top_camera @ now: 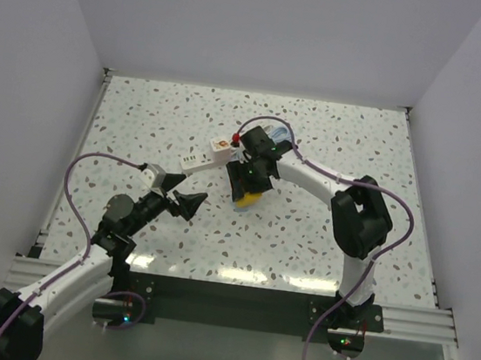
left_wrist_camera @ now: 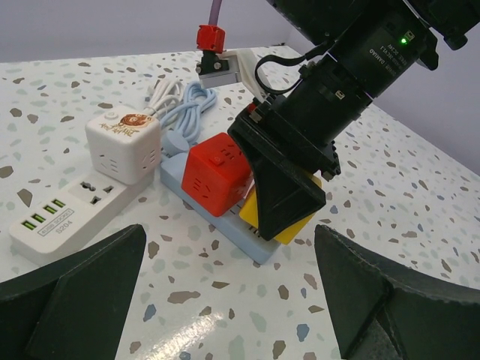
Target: Insert the plug
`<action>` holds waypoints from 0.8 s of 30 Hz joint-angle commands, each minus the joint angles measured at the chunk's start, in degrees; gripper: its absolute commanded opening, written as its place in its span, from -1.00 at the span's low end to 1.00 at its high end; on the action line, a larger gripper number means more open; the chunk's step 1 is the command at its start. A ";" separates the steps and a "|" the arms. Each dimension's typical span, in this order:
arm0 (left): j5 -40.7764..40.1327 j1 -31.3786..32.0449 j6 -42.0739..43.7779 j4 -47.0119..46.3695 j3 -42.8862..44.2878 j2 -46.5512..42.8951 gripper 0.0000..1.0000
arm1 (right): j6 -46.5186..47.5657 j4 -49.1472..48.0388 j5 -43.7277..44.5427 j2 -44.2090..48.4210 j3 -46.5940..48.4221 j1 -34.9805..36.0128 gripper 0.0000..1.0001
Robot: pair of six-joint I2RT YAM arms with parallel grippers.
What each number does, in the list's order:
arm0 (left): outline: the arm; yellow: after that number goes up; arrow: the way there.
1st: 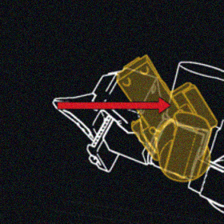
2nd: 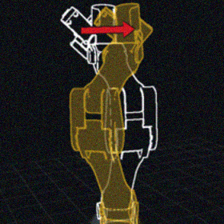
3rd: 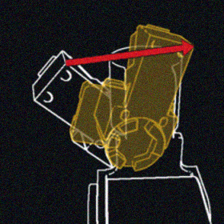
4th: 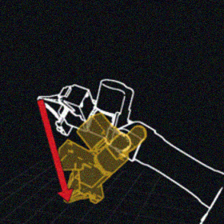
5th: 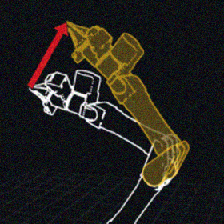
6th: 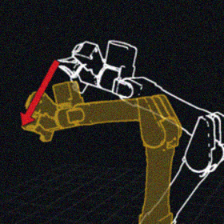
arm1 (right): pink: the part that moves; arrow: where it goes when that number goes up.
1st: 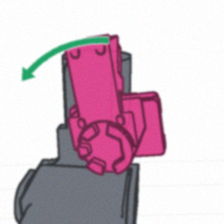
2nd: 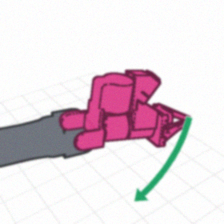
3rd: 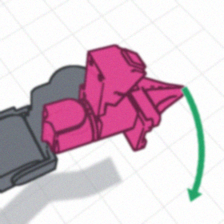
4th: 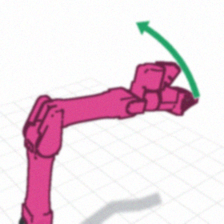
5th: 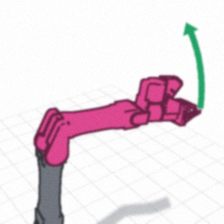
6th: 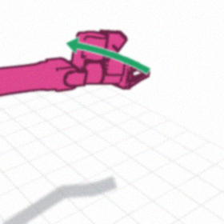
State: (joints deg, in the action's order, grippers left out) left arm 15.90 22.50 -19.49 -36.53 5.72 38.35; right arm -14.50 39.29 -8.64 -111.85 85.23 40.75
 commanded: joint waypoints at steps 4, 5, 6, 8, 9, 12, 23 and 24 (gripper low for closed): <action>0.80 -0.62 -0.82 -3.37 -0.53 -0.73 1.00 | -1.76 2.46 0.12 1.73 1.26 1.08 -1.00; 0.89 -0.53 -0.90 -3.37 -0.53 -0.82 1.00 | -1.84 2.55 0.29 1.73 0.99 1.34 -1.00; 1.06 -0.62 -0.91 -3.37 -0.53 -0.82 1.00 | -1.93 2.55 0.56 1.81 0.99 1.35 -1.00; 1.15 -0.62 -0.99 -3.37 -0.53 -0.82 1.00 | -2.20 2.81 1.34 2.08 0.81 1.52 -1.00; 1.32 -0.62 -0.99 -3.37 -0.62 -0.91 1.00 | -2.20 2.90 1.61 2.16 0.55 1.61 -1.00; 1.24 -0.53 -1.17 -3.37 -0.70 -1.26 1.00 | -2.55 2.99 3.02 2.60 0.20 1.70 -1.00; 0.36 -0.53 -0.99 -2.31 -0.71 -2.22 1.00 | -4.13 2.19 6.88 1.73 0.02 1.88 -1.00; 0.45 -0.53 -0.99 -2.23 -0.71 -2.31 1.00 | -4.22 2.54 7.76 1.99 -0.06 1.87 -1.00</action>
State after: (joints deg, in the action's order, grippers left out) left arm 16.32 22.50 -20.01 -36.71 5.63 36.77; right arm -17.58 40.07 -4.73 -111.74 85.23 42.37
